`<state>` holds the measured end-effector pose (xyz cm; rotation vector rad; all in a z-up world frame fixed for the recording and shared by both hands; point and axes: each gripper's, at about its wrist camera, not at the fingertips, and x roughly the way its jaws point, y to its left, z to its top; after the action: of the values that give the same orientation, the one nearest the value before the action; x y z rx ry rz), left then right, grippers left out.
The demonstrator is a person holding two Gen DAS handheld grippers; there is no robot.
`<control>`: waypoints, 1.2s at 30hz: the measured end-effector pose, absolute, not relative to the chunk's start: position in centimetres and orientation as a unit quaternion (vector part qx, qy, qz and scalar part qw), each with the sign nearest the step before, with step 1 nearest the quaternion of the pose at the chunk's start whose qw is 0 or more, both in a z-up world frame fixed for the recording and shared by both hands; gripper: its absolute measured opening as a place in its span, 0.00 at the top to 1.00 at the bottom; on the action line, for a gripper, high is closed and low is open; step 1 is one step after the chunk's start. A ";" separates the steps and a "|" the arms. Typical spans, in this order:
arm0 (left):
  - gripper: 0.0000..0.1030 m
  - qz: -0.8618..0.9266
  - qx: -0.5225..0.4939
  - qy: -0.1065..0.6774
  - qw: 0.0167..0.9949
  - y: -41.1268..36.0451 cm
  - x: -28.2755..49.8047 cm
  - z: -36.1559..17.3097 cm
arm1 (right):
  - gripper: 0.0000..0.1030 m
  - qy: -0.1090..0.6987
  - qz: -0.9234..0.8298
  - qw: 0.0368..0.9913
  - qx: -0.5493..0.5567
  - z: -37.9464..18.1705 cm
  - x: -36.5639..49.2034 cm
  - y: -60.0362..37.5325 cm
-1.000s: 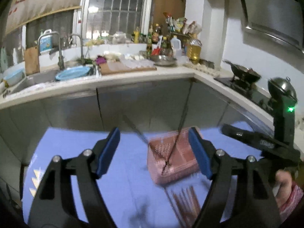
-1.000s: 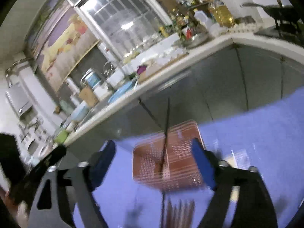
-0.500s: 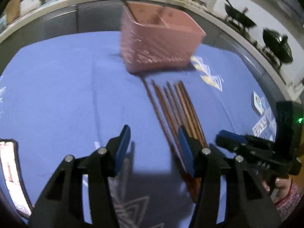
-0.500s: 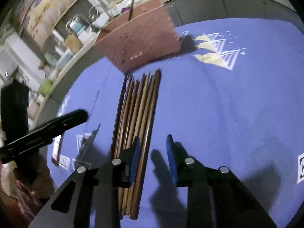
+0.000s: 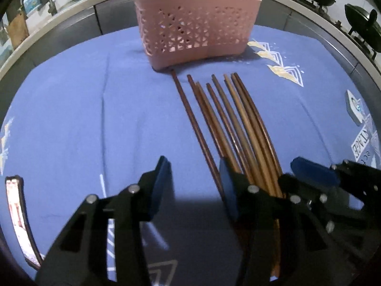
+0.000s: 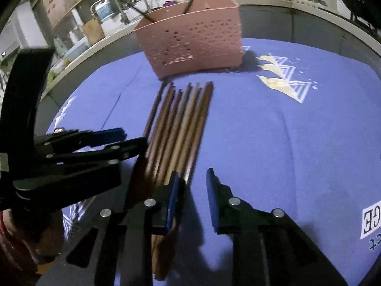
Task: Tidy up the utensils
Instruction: 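Move both grippers back down to the remaining chopsticks, then close the left gripper on a chopstick while the right gripper grasps another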
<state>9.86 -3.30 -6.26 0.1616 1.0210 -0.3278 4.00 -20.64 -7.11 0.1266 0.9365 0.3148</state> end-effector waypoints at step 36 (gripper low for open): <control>0.64 -0.166 0.087 0.494 0.849 0.1 8.2 -6.4 | 0.85 0.471 0.150 0.867 0.059 -7.0 6.9 -20.8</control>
<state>8.24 0.11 -6.37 0.1843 1.0410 -0.3492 6.91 -20.81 -7.04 0.1228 0.9863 0.3139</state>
